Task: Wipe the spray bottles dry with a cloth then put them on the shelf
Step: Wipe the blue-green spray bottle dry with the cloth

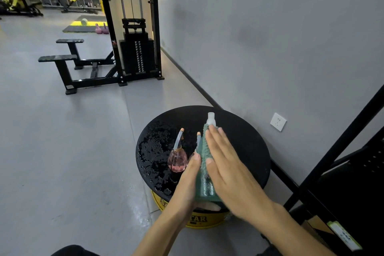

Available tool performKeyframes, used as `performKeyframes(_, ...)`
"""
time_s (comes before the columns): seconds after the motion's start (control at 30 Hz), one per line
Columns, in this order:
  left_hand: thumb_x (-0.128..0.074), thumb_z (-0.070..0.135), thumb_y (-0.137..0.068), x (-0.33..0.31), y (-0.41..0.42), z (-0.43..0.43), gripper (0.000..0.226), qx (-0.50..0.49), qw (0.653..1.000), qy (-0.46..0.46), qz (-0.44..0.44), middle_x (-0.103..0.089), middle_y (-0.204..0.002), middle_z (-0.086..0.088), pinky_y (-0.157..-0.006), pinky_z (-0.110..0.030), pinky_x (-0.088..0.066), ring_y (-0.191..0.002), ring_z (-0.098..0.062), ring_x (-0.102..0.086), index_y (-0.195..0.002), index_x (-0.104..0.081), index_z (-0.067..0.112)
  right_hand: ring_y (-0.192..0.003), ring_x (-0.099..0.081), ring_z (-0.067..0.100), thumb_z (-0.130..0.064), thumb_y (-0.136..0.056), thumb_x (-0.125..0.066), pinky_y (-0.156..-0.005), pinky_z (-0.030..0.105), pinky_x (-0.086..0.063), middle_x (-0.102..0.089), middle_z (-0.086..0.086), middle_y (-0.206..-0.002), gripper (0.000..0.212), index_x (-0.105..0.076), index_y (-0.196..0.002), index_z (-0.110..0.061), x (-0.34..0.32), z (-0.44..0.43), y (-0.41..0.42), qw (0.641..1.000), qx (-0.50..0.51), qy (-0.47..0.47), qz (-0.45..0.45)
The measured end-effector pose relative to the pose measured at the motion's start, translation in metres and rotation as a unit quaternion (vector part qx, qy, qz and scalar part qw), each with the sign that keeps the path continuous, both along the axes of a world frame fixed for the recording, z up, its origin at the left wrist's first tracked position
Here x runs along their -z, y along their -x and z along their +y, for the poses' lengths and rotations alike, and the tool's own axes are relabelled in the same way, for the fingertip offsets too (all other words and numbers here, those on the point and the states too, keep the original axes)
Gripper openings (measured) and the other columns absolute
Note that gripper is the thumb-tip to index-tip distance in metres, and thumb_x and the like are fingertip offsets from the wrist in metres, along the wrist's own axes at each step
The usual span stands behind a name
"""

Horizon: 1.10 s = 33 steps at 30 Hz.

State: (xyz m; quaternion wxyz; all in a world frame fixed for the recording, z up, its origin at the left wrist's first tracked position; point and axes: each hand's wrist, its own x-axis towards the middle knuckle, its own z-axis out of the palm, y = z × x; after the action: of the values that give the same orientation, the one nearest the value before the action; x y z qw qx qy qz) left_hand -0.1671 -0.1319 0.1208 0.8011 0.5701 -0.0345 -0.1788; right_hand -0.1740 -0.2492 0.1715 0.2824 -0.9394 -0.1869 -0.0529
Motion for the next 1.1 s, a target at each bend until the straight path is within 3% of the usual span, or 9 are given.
performKeyframes(0.07,-0.04,0.066,-0.083,0.001,0.003,-0.003,0.057,0.013,1.0,0.004,0.003,-0.072,-0.111,-0.008,-0.053,-0.034,-0.058,-0.092,-0.03,-0.071,-0.128,-0.056,0.033,-0.137,0.022,-0.012,-0.033,-0.103,-0.016,-0.121,0.026,0.001,0.017,-0.021,-0.156,0.054,0.006,-0.152,-0.027,-0.004,-0.006,-0.015,1.0,0.01,-0.014,0.002)
performKeyframes(0.17,-0.045,0.065,-0.082,0.002,0.003,-0.003,0.058,0.009,1.0,0.026,-0.002,-0.069,-0.117,-0.009,-0.054,-0.035,-0.058,-0.095,-0.032,-0.071,-0.13,-0.055,0.034,-0.138,0.019,-0.012,-0.029,-0.104,-0.021,-0.121,0.026,0.0,0.014,-0.02,-0.158,0.055,0.004,-0.152,-0.025,-0.006,-0.007,-0.019,0.999,0.007,-0.03,0.012)
performKeyframes(0.27,-0.043,0.061,-0.087,0.004,-0.002,-0.001,0.056,-0.01,0.999,0.032,-0.037,-0.065,-0.126,-0.005,-0.079,-0.055,-0.056,-0.108,-0.028,-0.066,-0.135,-0.051,0.034,-0.137,0.022,-0.013,-0.03,-0.104,-0.021,-0.119,0.022,0.002,0.018,-0.025,-0.155,0.055,0.008,-0.151,-0.03,-0.003,-0.003,0.002,1.0,-0.008,-0.021,0.006)
performKeyframes(0.37,-0.04,0.052,-0.093,0.002,-0.002,0.002,0.052,-0.04,0.997,0.042,-0.056,-0.06,-0.134,-0.002,-0.102,-0.05,-0.045,-0.124,-0.023,-0.057,-0.138,-0.05,0.028,-0.136,0.027,-0.011,-0.029,-0.104,-0.022,-0.119,0.024,0.004,0.025,-0.027,-0.152,0.057,0.014,-0.148,-0.032,0.004,0.003,0.02,1.0,-0.016,0.021,-0.013)
performKeyframes(0.5,-0.039,0.055,-0.094,0.0,0.0,0.001,0.046,-0.016,0.998,0.057,-0.025,-0.066,-0.125,-0.005,-0.078,-0.049,-0.057,-0.111,-0.028,-0.065,-0.133,-0.053,0.035,-0.137,0.024,-0.011,-0.031,-0.104,-0.021,-0.121,0.028,-0.001,0.021,-0.026,-0.154,0.056,0.01,-0.15,-0.03,0.003,0.0,0.006,1.0,-0.009,0.014,-0.015)
performKeyframes(0.63,-0.043,0.056,-0.093,-0.002,0.005,-0.003,0.045,-0.007,0.997,0.074,-0.007,-0.069,-0.118,-0.006,-0.067,-0.045,-0.058,-0.096,-0.028,-0.07,-0.131,-0.055,0.034,-0.139,0.018,-0.011,-0.03,-0.104,-0.022,-0.121,0.029,-0.004,0.011,-0.02,-0.158,0.055,0.002,-0.153,-0.026,-0.005,-0.003,-0.017,1.0,0.003,-0.028,-0.006)
performKeyframes(0.93,-0.039,0.051,-0.093,-0.001,-0.002,0.004,0.047,-0.039,0.986,0.143,0.072,-0.065,-0.124,-0.015,-0.082,-0.046,-0.056,-0.117,-0.033,-0.06,-0.115,-0.07,0.023,-0.134,0.031,-0.011,-0.027,-0.104,-0.023,-0.112,0.015,0.015,0.029,-0.028,-0.148,0.057,0.016,-0.145,-0.033,-0.001,0.01,0.02,0.997,-0.042,0.055,-0.027)
performKeyframes(1.0,-0.039,0.051,-0.094,0.001,-0.001,0.004,0.047,-0.031,0.987,0.137,0.078,-0.069,-0.118,-0.014,-0.082,-0.052,-0.055,-0.106,-0.031,-0.066,-0.112,-0.072,0.023,-0.135,0.027,-0.011,-0.028,-0.105,-0.022,-0.115,0.017,0.01,0.024,-0.026,-0.152,0.055,0.011,-0.149,-0.031,-0.003,0.007,0.009,0.999,-0.031,0.032,-0.019)
performKeyframes(1.1,-0.042,0.049,-0.093,0.001,0.004,0.001,0.046,-0.013,0.986,0.139,0.095,-0.072,-0.096,-0.011,-0.066,-0.046,-0.058,-0.082,-0.026,-0.07,-0.108,-0.071,0.016,-0.138,0.021,-0.011,-0.028,-0.104,-0.022,-0.119,0.021,0.004,0.015,-0.022,-0.157,0.054,0.004,-0.152,-0.027,-0.009,0.0,-0.015,1.0,-0.009,-0.009,-0.008)
